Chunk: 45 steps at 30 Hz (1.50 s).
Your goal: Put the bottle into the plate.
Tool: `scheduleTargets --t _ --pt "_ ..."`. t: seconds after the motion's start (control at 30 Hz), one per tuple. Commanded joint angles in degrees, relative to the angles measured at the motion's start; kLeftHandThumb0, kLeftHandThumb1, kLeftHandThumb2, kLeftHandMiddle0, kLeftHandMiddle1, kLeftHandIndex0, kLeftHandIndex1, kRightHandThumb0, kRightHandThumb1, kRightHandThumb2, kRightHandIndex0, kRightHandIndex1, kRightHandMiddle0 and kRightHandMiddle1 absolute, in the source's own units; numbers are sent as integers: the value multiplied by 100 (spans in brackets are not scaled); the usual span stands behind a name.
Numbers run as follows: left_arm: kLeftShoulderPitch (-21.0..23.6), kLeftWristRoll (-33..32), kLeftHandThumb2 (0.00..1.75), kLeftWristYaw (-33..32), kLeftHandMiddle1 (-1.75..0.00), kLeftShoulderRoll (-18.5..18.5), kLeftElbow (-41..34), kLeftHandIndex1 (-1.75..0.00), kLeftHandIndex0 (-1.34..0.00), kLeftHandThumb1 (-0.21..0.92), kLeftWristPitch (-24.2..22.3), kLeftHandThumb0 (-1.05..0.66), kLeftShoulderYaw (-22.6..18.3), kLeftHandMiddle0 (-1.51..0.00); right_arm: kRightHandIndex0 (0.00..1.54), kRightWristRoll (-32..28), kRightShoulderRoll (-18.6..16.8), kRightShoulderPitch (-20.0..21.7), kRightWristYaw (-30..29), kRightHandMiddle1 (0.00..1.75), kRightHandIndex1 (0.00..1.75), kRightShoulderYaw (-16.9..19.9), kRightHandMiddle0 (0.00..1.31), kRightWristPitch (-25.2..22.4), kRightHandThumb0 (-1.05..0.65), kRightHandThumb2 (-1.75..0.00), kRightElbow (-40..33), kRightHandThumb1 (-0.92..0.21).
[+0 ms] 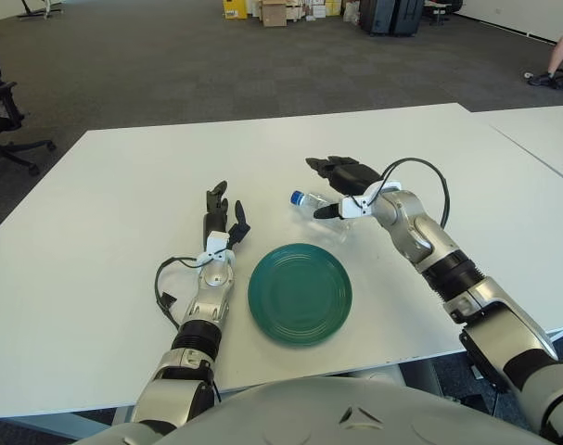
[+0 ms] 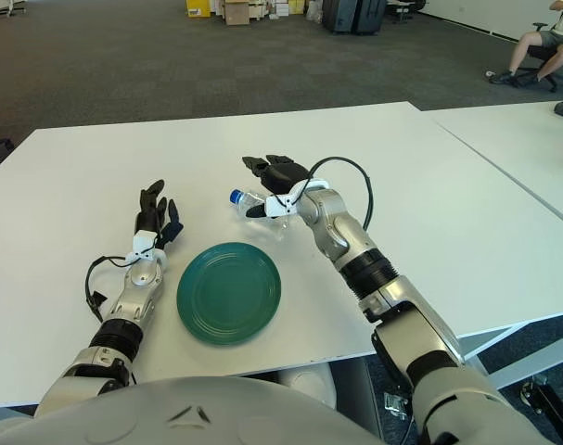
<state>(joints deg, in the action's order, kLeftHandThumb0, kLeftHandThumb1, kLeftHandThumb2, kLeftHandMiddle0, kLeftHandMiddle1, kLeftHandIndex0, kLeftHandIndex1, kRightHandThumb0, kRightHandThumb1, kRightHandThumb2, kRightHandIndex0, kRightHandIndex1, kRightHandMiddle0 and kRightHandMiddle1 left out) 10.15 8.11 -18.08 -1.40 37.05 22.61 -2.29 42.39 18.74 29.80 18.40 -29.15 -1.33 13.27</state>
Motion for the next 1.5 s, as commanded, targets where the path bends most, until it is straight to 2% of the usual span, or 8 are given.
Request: scheduleTargets --t 0.0,0.57,0.83,1.33,1.47 --pt "33 24 87 -48 -1 33 -77 -74 0 92 -51 -80 -14 -37 0 111 79 -49 121 0 0 -37 0 -73 -105 -48 -218 -92" --pt "30 -3 87 -21 -1 13 -156 -73 0 92 -177 -80 -9 -37 0 349 160 -265 194 0 0 -137 0 -142 -105 -48 -316 -92" --pt "28 -9 86 -33 -1 5 -115 -73 0 92 -93 -79 -17 -37 0 499 -92 91 -158 0 0 -218 0 -161 -105 -46 585 -92" --pt "17 0 85 -60 -1 -12 -128 -74 0 92 -159 -81 -32 -38 0 617 -252 252 -388 0 0 -359 0 -212 -105 -46 1113 -92" --pt "3 8 85 -72 -1 -16 -168 -74 0 92 -167 -81 -34 -38 0 615 -507 603 -810 0 0 -453 0 -79 -105 -46 2106 -92"
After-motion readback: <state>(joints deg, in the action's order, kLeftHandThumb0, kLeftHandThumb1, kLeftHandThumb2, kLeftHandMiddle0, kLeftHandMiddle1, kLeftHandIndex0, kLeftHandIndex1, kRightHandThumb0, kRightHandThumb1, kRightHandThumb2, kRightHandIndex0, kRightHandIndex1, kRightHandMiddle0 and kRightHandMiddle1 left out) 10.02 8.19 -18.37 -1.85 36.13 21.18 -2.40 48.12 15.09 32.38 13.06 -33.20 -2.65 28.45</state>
